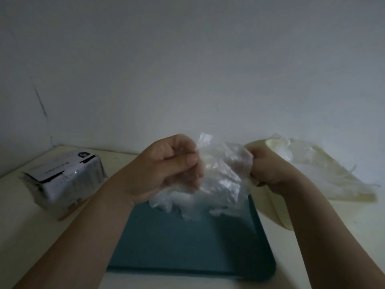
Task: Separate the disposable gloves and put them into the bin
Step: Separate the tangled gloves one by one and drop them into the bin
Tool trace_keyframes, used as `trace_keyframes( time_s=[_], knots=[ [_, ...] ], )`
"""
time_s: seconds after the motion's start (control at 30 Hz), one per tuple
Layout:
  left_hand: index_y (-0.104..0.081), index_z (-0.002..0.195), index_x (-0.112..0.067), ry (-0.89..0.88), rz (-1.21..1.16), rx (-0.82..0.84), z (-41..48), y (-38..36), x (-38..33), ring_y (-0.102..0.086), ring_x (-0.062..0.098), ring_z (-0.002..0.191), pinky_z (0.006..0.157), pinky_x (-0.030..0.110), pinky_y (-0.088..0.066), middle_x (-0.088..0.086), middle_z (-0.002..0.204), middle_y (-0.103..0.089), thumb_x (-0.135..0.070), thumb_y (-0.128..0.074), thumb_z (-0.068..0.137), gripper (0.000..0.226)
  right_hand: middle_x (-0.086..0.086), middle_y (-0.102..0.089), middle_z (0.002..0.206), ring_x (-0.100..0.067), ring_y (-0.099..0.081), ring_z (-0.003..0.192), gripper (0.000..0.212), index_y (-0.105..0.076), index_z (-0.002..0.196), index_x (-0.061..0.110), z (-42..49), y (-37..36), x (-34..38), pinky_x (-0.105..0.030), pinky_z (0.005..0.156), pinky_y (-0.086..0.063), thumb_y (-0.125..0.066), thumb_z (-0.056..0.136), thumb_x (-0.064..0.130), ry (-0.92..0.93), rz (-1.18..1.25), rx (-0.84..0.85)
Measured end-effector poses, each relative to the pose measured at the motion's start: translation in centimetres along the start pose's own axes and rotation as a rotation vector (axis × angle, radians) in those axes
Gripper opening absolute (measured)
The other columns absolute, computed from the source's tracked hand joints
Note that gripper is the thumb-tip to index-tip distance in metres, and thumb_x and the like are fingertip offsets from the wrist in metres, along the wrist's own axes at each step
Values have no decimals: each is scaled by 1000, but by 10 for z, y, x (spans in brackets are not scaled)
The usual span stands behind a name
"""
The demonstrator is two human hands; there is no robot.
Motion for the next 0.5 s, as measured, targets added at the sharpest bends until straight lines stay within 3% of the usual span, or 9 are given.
trace_keyframes(
  time_s=[0.07,0.1,0.2,0.3,0.4,0.47,0.5],
  knots=[
    [-68,94,-15,25,64,136,-3,-14,-4,-71,26,62,58,29,-58,14,79,-73,-7,-67,92,8,-17,-74,79,-27,-64,66,13,-81,79,14,-5,2,15,-42,63,-54,-74,90,12,45,-89,84],
    [-71,93,-18,30,140,147,0,-18,-4,-71,26,63,60,30,-58,15,81,-74,-8,-68,92,10,-13,-76,81,-22,-68,71,7,-81,80,17,-7,2,24,-44,68,-57,-75,84,17,70,-140,142],
    [-74,90,-19,13,434,-27,13,-16,3,-71,25,72,69,38,-58,14,87,-77,-9,-73,95,11,-2,-77,84,-17,-72,77,9,-81,78,26,-21,-2,43,-31,72,-56,-75,72,22,102,-183,385],
    [-78,88,-23,-3,619,-196,18,-16,6,-72,13,89,81,33,-54,0,96,-79,-17,-81,91,8,-10,-78,92,-24,-74,83,13,-82,92,13,-30,-2,56,-37,77,-58,-71,86,14,123,-147,473],
    [-79,90,-22,22,648,-282,18,-18,5,-66,-1,113,100,23,-47,-18,118,-72,-23,-85,86,7,-7,-80,94,-22,-76,85,34,-79,98,9,-39,-1,64,-36,77,-59,-53,108,29,66,-55,484],
    [-78,96,-12,31,564,-241,18,-23,4,-68,9,118,108,36,-50,-8,120,-75,-24,-85,82,19,-10,-79,98,-24,-76,90,45,-78,101,9,-44,1,67,-36,80,-58,-45,109,37,-2,33,475],
    [-77,95,-10,34,514,-230,19,-26,3,-71,15,111,105,41,-53,1,112,-78,-21,-83,82,18,-12,-78,102,-25,-75,93,46,-77,105,6,-44,2,68,-36,82,-58,-44,108,39,-20,65,475]
  ],
)
Point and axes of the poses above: each hand's wrist, its own z-axis towards the middle knuckle, its own y-axis out of the back of the hand, x = y × z, the point moved 4 cm from there along z, towards the middle knuckle
